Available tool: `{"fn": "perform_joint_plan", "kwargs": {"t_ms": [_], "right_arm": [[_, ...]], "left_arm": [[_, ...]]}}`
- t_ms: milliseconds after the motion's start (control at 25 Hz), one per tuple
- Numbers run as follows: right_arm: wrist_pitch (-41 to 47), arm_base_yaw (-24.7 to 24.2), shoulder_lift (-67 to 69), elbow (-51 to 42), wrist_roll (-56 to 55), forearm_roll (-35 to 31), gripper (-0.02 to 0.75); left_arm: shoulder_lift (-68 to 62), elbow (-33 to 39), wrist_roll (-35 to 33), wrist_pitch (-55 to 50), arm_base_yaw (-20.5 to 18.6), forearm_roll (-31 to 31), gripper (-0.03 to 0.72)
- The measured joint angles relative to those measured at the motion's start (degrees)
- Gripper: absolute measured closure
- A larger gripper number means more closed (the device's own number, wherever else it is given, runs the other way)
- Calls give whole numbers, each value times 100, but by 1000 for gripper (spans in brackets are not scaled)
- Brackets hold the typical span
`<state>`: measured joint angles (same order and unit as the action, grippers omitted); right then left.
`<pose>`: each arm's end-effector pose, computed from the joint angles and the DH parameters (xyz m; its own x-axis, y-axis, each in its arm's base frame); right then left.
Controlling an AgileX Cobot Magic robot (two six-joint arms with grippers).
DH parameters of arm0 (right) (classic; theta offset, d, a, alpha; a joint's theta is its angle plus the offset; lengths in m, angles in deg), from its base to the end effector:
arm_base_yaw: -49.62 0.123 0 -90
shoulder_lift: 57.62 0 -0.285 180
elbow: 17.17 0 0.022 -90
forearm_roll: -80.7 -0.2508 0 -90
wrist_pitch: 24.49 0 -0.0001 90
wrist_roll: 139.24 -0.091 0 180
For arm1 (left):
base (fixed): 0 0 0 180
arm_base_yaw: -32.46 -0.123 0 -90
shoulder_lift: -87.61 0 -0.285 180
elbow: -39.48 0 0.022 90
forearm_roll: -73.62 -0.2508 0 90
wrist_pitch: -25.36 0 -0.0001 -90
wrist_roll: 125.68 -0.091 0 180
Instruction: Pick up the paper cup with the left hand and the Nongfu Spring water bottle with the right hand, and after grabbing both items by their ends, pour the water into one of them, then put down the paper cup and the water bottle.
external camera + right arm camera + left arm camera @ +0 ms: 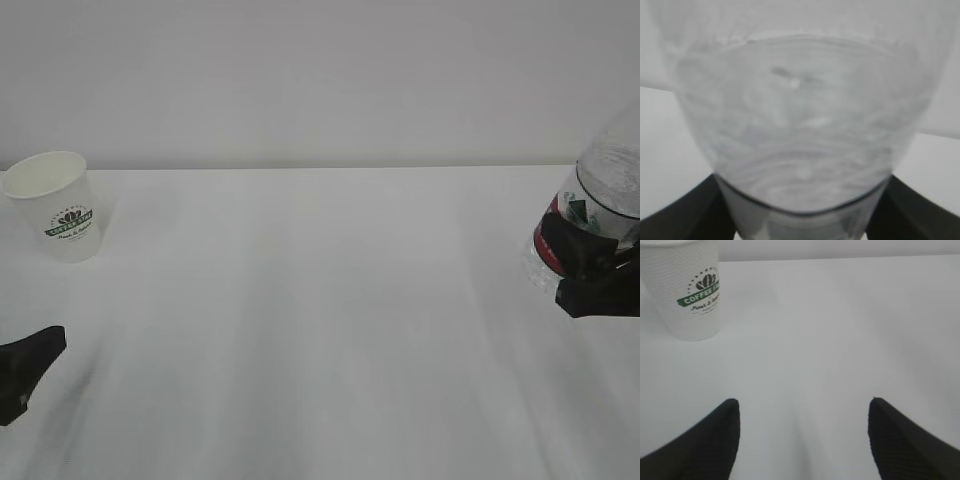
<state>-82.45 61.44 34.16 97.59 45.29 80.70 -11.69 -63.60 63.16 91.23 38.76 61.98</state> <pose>0.2123 0.0444 0.1711 -0.1375 -0.1095 -0.9844 -0.2164 0.9732 -0.0780 0.1653 -0.0351 0.1236 -0.3716 -0.0284 -0.9279 0.2535 0.9584 -0.1309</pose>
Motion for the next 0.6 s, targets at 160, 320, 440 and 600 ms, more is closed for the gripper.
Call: {"fn": "perform_joint_plan", "kwargs": {"t_ms": [160,320,440,600], "right_arm": [[97,0,-77,-3,0,135,241],[274,0,-99,-12,0,271,241],[282,0,-99,-12,0,377,241],[282,0,-99,-12,0,400,241]], "left_arm": [[0,0,-108,0,0,237,95],[-12,-159,-265,0,0,273,78],[-91,-327,-322,0,0,394,74],[-337,-578,-404,0,0,598,36]]}}
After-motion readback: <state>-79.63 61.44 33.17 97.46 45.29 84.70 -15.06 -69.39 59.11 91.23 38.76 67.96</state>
